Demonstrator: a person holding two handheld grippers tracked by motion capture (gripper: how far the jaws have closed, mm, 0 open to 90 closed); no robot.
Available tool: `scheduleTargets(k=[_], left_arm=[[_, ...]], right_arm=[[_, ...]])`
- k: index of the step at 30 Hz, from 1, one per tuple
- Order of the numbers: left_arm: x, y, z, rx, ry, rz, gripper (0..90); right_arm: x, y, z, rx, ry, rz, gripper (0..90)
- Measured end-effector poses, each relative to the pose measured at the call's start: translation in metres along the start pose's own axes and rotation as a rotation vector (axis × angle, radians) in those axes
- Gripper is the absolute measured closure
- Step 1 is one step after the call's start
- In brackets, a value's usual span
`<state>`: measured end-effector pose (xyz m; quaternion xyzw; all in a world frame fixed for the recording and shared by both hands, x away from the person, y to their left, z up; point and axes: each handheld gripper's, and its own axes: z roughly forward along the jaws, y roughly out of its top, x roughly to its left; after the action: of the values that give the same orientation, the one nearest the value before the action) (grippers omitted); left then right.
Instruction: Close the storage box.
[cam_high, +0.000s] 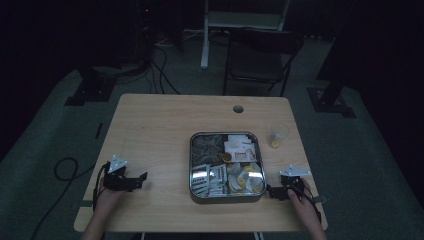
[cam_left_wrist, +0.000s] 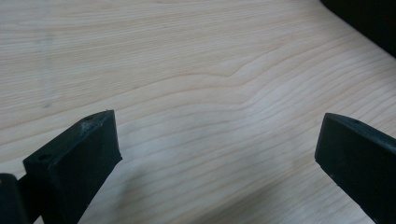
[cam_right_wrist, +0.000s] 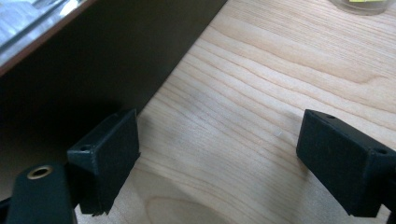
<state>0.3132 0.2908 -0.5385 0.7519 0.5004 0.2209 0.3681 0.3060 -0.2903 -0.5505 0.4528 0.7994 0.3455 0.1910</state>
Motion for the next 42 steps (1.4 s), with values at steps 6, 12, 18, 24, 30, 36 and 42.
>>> scheduleTargets(k=[6, 12, 18, 24, 30, 36, 42], left_arm=[[-0.001, -0.006, -0.006, -0.003, 0.088, -0.015, 0.6], [-0.004, -0.012, -0.011, 0.019, 0.135, -0.068, 0.6], [-0.006, -0.017, -0.012, 0.054, 0.200, -0.087, 0.6], [-0.005, -0.019, -0.013, 0.070, 0.256, -0.106, 0.6], [-0.004, -0.021, -0.016, 0.081, 0.361, -0.160, 0.7], [0.000, -0.022, -0.018, 0.080, 0.392, -0.188, 0.7], [0.002, -0.022, -0.018, 0.090, 0.383, -0.198, 0.7]], right_arm=[[0.000, 0.000, 0.000, 0.000, 0.000, 0.001, 12.7], [0.000, 0.000, 0.000, 0.000, 0.000, 0.000, 12.7], [0.000, 0.000, 0.000, 0.000, 0.000, 0.000, 12.7], [0.000, 0.000, 0.000, 0.001, 0.000, -0.001, 12.7], [0.000, 0.000, 0.000, -0.001, 0.000, 0.000, 12.7], [0.000, 0.000, 0.000, -0.001, 0.000, -0.001, 12.7], [0.000, 0.000, 0.000, -0.001, 0.000, -0.001, 12.7]])
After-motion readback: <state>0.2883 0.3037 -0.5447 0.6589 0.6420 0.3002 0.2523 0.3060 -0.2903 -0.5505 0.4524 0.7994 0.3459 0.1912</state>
